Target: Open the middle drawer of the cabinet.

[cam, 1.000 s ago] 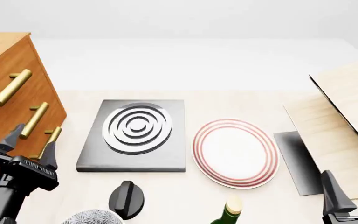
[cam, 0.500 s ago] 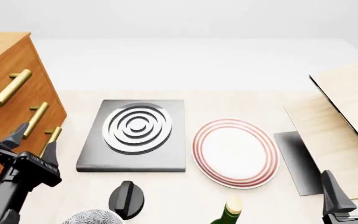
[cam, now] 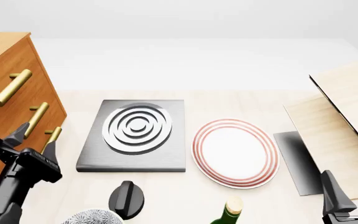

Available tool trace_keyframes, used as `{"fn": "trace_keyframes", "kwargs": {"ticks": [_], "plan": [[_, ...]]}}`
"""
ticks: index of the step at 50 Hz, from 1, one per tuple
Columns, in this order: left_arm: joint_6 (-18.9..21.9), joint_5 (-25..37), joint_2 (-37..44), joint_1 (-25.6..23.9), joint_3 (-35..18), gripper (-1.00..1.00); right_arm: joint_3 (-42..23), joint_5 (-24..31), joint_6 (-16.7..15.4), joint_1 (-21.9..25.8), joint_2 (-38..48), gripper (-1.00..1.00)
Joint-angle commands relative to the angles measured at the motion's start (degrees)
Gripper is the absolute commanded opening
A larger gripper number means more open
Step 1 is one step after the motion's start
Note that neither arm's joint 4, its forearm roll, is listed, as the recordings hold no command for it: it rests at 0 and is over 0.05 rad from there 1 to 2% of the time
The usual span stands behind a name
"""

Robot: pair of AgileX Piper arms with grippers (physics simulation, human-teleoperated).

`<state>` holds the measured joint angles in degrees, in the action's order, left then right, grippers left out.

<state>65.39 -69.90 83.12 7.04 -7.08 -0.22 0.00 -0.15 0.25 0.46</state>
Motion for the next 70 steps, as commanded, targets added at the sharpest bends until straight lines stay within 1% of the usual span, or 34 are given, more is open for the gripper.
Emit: {"fn": "trace_keyframes", "kwargs": {"ticks": [1, 12, 34, 57, 70], "plan": [[0.3, 0.0, 0.7, 0.9, -0.8, 1.0, 0.0, 0.0, 0.0, 0.0, -0.1, 1.0], [0.0, 0.0, 1.2, 2.0, -1.5, 1.0, 0.0, 0.0, 0.0, -0.1, -0.1, 1.0], [0.1, 0.0, 5.7, 3.0, -4.8, 1.0, 0.0, 0.0, 0.0, 0.0, -0.1, 1.0], [0.3, 0.0, 8.8, 5.9, -7.0, 1.0, 0.0, 0.0, 0.1, -0.1, -0.1, 1.0], [-0.7, 0.0, 9.8, 7.5, -8.0, 1.0, 0.0, 0.0, 0.0, -0.1, -0.1, 1.0]]}}
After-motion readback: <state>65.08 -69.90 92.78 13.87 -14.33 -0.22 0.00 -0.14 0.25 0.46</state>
